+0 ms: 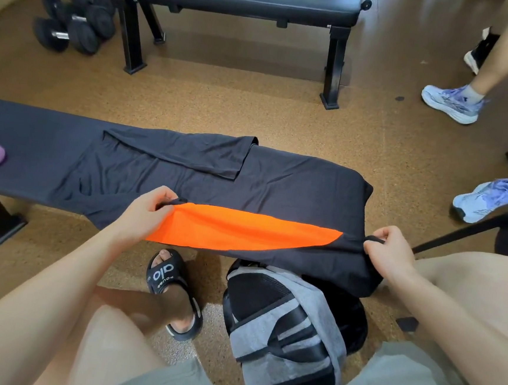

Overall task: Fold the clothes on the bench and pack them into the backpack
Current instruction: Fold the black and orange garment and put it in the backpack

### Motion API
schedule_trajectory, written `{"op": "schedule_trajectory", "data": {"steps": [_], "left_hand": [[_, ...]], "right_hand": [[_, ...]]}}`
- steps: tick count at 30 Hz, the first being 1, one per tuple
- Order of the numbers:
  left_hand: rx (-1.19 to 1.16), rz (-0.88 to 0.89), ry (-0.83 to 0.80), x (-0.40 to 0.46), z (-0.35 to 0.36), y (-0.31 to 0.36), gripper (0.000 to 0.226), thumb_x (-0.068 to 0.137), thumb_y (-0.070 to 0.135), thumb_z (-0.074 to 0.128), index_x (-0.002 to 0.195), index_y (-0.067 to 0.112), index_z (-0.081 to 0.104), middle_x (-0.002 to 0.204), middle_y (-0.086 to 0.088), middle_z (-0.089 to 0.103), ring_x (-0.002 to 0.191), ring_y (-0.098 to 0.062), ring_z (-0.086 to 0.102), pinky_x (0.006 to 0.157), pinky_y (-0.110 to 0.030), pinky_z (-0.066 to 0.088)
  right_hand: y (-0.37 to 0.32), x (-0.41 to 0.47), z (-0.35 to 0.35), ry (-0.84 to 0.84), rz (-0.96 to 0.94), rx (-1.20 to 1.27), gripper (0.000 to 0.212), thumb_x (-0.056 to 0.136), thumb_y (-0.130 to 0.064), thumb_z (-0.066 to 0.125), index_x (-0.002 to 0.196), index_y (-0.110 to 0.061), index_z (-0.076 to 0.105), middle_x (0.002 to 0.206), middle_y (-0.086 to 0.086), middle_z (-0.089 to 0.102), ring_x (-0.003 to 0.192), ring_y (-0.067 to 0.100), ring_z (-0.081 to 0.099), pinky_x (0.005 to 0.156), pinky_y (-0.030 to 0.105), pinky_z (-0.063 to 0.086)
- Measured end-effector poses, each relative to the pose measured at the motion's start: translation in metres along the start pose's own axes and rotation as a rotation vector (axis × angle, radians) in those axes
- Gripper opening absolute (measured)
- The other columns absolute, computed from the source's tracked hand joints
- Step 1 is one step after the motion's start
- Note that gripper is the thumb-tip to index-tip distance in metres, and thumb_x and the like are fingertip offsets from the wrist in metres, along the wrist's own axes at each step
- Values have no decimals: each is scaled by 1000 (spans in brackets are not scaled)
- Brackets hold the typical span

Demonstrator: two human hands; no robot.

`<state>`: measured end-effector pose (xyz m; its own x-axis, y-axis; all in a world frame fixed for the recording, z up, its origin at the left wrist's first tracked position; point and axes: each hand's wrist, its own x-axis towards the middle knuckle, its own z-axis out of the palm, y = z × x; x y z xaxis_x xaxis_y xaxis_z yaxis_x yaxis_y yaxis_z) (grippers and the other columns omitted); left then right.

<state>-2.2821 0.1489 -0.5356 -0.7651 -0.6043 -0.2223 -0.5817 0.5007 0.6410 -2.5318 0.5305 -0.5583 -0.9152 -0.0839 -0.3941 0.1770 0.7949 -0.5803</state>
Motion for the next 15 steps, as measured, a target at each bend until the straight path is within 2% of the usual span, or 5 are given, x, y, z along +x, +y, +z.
{"op": "schedule_trajectory", "data": {"steps": [4,7,11,13,15], "left_hand": [[205,86,-26,3,2,-9,25,97,12,49,110,32,53,111,5,64,103,-19,56,83,-36,42],[241,80,-10,5,4,-7,25,98,14,47,117,30,53,115,5,63,109,-19,54,86,-38,42],[276,64,-14,5,8,-4,14,103,36,48,110,27,56,103,8,60,98,-17,55,80,-38,43],[279,104,-1,5,10,-3,13,104,33,47,103,24,56,95,7,60,92,-19,56,75,-37,40],[232,124,44,7,10,-5,8,104,26,47,100,25,53,94,5,61,91,-19,56,75,-37,40]], "right_hand": [[4,-1,3,-9,28,-30,26,89,-14,62,111,-15,49,112,12,59,103,32,53,94,42,45],[3,1,3,-12,12,-75,42,89,-14,63,127,-12,47,119,13,59,111,34,57,95,45,47],[-6,-1,3,71,-41,44,33,90,-11,59,121,-15,50,115,7,58,100,26,52,84,37,42],[-9,-3,2,132,-58,153,26,90,-8,54,115,-16,51,109,3,56,98,23,51,82,35,39],[-9,-2,3,151,-48,188,24,91,-7,52,113,-16,50,106,3,56,97,24,52,80,36,39]]}}
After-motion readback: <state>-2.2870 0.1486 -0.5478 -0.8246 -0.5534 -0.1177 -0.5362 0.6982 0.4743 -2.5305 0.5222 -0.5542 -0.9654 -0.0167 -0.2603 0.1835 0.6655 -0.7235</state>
